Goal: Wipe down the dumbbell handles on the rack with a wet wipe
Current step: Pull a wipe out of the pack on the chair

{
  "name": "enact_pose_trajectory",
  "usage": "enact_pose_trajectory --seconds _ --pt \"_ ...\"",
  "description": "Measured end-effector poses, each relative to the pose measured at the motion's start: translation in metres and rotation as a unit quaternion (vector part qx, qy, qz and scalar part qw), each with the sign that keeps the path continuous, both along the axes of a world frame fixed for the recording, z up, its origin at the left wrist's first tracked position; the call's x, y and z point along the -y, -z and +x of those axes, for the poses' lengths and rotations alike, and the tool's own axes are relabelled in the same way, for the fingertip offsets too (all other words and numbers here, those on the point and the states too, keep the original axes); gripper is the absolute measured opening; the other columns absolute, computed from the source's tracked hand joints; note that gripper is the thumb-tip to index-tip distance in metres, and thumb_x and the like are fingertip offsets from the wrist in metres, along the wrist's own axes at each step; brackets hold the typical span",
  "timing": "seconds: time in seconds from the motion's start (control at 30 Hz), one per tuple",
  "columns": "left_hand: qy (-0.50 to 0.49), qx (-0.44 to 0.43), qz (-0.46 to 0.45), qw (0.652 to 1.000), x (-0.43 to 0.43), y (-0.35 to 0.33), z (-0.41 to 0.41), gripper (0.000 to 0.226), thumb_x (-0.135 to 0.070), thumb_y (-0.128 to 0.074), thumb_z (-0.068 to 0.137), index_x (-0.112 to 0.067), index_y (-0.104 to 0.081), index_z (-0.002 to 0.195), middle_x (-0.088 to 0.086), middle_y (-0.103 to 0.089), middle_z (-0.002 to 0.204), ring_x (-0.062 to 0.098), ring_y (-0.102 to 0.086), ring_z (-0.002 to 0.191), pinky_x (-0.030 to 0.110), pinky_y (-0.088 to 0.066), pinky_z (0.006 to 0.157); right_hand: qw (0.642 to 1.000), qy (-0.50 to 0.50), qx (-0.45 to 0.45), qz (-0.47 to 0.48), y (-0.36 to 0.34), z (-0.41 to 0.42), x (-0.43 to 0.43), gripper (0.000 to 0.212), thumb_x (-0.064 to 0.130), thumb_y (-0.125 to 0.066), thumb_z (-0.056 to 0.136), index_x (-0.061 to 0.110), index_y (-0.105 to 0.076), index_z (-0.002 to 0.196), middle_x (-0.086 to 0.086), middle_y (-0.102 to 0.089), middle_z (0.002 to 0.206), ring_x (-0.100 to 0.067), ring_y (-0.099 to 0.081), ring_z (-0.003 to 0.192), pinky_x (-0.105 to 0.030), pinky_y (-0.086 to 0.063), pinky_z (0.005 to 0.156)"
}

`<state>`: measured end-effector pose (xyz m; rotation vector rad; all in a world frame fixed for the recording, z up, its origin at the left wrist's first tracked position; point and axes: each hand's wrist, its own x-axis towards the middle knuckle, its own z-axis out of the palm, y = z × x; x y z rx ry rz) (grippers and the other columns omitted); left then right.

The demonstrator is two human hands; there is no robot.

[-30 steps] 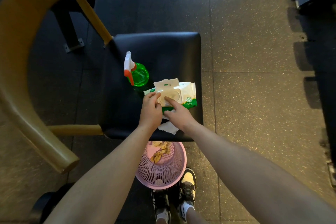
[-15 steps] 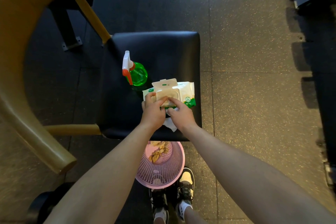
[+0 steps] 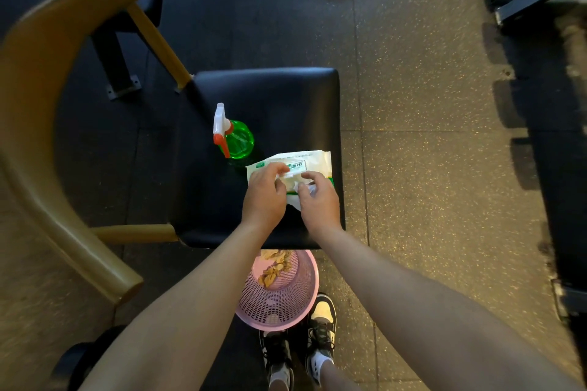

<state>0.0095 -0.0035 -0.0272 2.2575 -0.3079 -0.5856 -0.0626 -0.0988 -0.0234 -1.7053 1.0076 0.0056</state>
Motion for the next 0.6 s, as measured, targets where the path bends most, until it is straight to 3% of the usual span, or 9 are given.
enact_pose_trajectory --seconds 0.1,0.2,0.33,0.47,0.6 --pt "0.043 -0.06 0.032 0.997 -0.001 0.006 -0.011 0.033 -0.019 -0.045 0.106 -0.022 -0.058 0.136 0.002 -0.058 0.137 0.017 -0.055 0.123 0.025 -0.044 0.089 1.0 -0.014 -0.024 0.01 -0.001 0.002 -0.002 0.028 0.021 -0.053 0.103 0.027 -0.058 0.13 0.001 -0.055 0.137 -0.011 -0.051 0.122 -0.027 -0.051 0.095" --pt "0.034 -0.108 0.011 0.993 0.001 0.012 -0.016 0.037 -0.021 -0.041 0.107 -0.022 -0.054 0.142 0.002 -0.056 0.143 0.017 -0.052 0.13 0.025 -0.042 0.095 0.996 -0.024 -0.06 0.061 0.001 0.008 0.0 0.036 0.02 -0.051 0.103 0.026 -0.057 0.138 0.0 -0.055 0.141 -0.018 -0.052 0.129 -0.04 -0.05 0.104" --pt "0.014 -0.151 -0.022 0.988 0.001 0.018 -0.019 0.037 -0.021 -0.041 0.108 -0.023 -0.052 0.144 -0.001 -0.051 0.147 0.016 -0.048 0.134 0.024 -0.042 0.096 0.989 0.002 -0.078 0.125 0.006 0.013 0.001 0.04 0.017 -0.049 0.104 0.024 -0.053 0.143 0.005 -0.055 0.131 -0.015 -0.055 0.116 -0.032 -0.053 0.097" --pt "0.009 -0.174 -0.042 0.984 0.0 0.019 -0.024 0.04 -0.018 -0.041 0.108 -0.022 -0.048 0.147 -0.001 -0.044 0.153 0.016 -0.041 0.14 0.022 -0.039 0.097 0.986 -0.006 -0.085 0.145 0.013 0.01 -0.005 0.046 0.017 -0.051 0.103 0.027 -0.048 0.147 -0.001 -0.052 0.145 -0.02 -0.053 0.128 -0.042 -0.052 0.103" --pt "-0.012 -0.181 -0.044 0.982 0.003 0.004 -0.029 0.039 -0.02 -0.045 0.107 -0.025 -0.048 0.146 -0.001 -0.045 0.153 0.017 -0.042 0.14 0.028 -0.044 0.102 0.984 0.078 -0.046 0.155 -0.003 -0.001 0.0 0.035 0.017 -0.051 0.104 0.025 -0.057 0.137 0.006 -0.054 0.131 -0.009 -0.052 0.115 -0.022 -0.054 0.083"
